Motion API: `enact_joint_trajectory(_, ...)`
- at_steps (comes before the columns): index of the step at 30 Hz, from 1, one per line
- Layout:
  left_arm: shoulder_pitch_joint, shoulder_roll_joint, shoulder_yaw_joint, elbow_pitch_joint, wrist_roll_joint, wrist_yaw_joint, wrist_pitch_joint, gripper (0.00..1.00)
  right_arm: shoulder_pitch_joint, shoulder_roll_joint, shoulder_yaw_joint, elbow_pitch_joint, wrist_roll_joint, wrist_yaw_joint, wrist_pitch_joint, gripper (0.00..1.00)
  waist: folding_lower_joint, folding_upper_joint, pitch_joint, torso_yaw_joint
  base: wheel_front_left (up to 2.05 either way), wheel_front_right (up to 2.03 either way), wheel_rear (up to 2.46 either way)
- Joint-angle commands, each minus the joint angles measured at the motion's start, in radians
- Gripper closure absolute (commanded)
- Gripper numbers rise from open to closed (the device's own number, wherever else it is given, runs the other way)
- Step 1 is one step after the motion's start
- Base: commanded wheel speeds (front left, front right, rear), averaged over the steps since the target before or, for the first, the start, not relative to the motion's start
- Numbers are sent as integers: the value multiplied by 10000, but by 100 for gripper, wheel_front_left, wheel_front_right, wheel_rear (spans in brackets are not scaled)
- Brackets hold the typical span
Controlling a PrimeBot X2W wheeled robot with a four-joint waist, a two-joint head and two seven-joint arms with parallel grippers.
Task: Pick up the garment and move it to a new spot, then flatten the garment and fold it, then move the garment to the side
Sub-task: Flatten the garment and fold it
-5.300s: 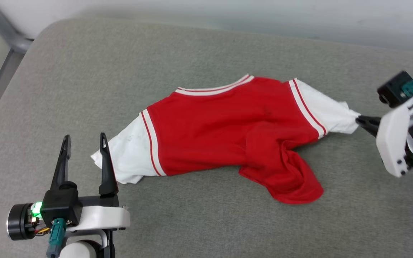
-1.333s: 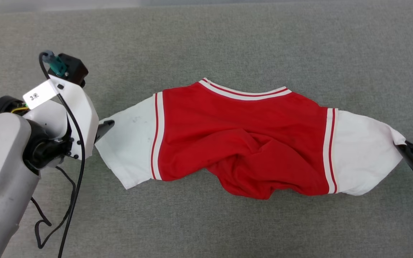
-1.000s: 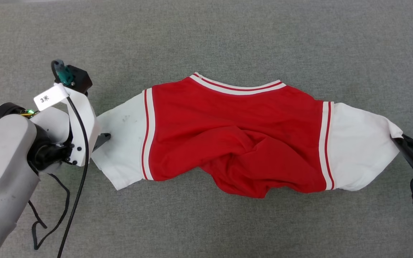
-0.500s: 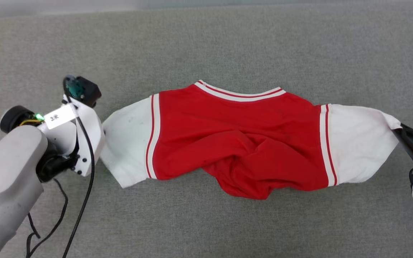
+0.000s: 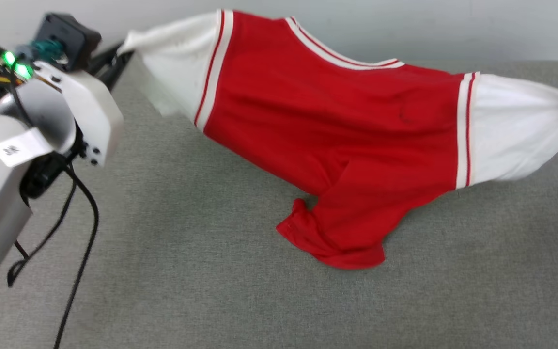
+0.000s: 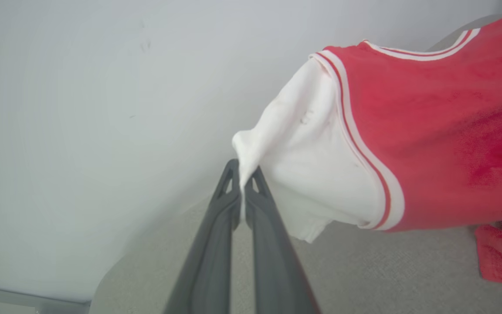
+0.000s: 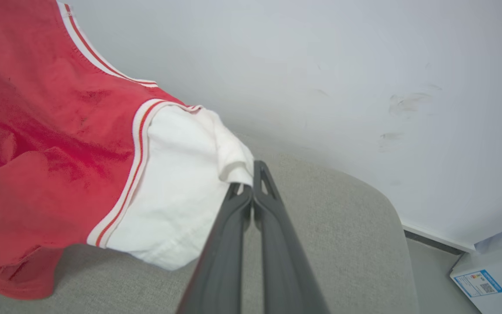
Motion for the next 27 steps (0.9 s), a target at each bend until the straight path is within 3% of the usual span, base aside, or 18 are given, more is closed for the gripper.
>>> enact_joint_trajectory(1, -205, 52, 125, -175, 82, 132, -157, 100, -241, -78, -93, -38, -2, -17, -63, 100, 0, 0, -170, 123, 0, 0, 0)
enact_joint_trajectory(7, -870, 248, 533, -1172, 403, 523, -469, 100, -1229, -288, -207, -58, 85, -17, -32, 100, 0, 0, -440, 264, 0, 0, 0)
enact_joint_trajectory(16, -2119, -97, 983, -1678, 677, 892, -702, 100, -3353, -420, 196, 354, 136, -17, -17, 100, 0, 0, -248, 376, 0, 0, 0)
enact_joint_trajectory(27, -5077, -1196, 1395, 58, 936, 545, -1130, 100, -7743, -258, 1439, 1677, -173, -17, 364, 100, 0, 0, 1820, 511, 0, 0, 0)
